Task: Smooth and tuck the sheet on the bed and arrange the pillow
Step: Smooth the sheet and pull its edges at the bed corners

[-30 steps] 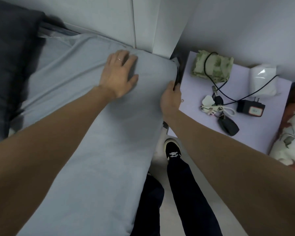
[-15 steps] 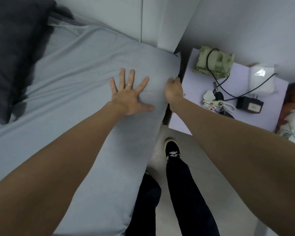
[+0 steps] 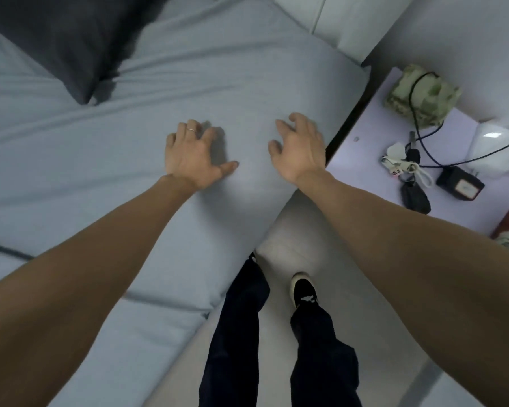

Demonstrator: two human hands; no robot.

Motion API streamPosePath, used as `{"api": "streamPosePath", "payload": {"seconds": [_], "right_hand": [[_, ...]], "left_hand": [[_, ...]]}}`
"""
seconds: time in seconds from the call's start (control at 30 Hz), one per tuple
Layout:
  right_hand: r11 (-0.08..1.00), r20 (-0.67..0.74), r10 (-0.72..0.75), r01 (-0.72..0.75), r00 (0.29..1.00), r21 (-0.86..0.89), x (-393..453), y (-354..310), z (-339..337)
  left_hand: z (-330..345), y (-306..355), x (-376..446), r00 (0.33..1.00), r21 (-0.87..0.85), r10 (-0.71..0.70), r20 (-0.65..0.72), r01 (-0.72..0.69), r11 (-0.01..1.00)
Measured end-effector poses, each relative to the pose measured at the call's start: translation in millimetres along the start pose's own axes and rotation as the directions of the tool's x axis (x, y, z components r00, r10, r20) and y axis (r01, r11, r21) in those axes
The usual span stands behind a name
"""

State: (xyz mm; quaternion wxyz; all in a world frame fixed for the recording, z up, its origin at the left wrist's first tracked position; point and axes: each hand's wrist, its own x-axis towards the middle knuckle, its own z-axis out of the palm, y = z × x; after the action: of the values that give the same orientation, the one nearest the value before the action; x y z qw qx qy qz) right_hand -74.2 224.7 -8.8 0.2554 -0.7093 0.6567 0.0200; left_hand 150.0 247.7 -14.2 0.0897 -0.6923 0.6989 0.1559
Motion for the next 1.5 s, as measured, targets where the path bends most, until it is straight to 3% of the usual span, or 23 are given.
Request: {"api": "streamPosePath", "payload": {"seconds": [0.07, 0.2, 0.3, 0.37, 0.47, 0.57, 0.67, 0.8, 0.9, 1.07, 1.13, 1.2, 1.33, 1.5], "right_hand": [[0.994, 0.094, -0.105, 0.108, 0.990, -0.025, -20, -5, 12], [0.942, 0.245, -0.269, 0.307, 0.931, -0.133, -63, -5, 34], [0.901, 0.317, -0.339, 0.402, 0.886, -0.161, -91, -7, 46], [0.874, 0.354, -0.385, 0.460, 0.853, -0.159, -114, -9, 56], [0.834, 0.404, -0.432, 0.528, 0.806, -0.162, -147, -18, 72], [0.793, 0.426, -0.474, 0.584, 0.771, -0.173, -178, -34, 89], [0.772, 0.441, -0.515, 0.621, 0.735, -0.135, -211, -57, 111], [0.735, 0.438, -0.569, 0.669, 0.696, -0.107, -250, -87, 143], [0.705, 0.415, -0.592, 0.694, 0.690, -0.147, -274, -98, 165], [0.694, 0.400, -0.569, 0.681, 0.718, -0.236, -287, -95, 178], [0.683, 0.397, -0.560, 0.676, 0.727, -0.276, -288, -93, 177], [0.681, 0.394, -0.545, 0.665, 0.740, -0.306, -288, -91, 174], [0.701, 0.421, -0.484, 0.628, 0.767, -0.338, -290, -87, 169], [0.688, 0.467, -0.459, 0.635, 0.756, -0.352, -288, -83, 164]], "left_hand": [[13, -6, -42, 0.992, 0.034, -0.126, 0.025, 0.125, 0.992], [50, -7, -129, 0.964, 0.010, -0.247, 0.102, 0.247, 0.969], [76, 1, -172, 0.928, -0.083, -0.281, 0.245, 0.309, 0.947], [92, 10, -198, 0.935, -0.150, -0.221, 0.277, 0.270, 0.951], [100, 15, -239, 0.968, -0.285, -0.102, 0.228, 0.167, 0.944], [106, 2, -290, 0.967, -0.450, -0.175, 0.186, 0.242, 0.860], [119, -25, -352, 0.947, -0.435, -0.298, 0.119, 0.320, 0.841], [144, -67, -436, 0.929, -0.348, -0.359, 0.095, 0.368, 0.862], [165, -88, -480, 0.921, -0.205, -0.385, 0.057, 0.389, 0.898], [187, -94, -503, 0.956, -0.174, -0.270, -0.112, 0.249, 0.953], [189, -91, -507, 0.945, -0.184, -0.290, -0.153, 0.262, 0.947], [189, -89, -507, 0.940, -0.171, -0.308, -0.148, 0.282, 0.944], [189, -80, -520, 0.975, -0.137, -0.193, -0.112, 0.177, 0.975], [189, -70, -524, 0.984, -0.148, -0.176, -0.013, 0.172, 0.974]]}}
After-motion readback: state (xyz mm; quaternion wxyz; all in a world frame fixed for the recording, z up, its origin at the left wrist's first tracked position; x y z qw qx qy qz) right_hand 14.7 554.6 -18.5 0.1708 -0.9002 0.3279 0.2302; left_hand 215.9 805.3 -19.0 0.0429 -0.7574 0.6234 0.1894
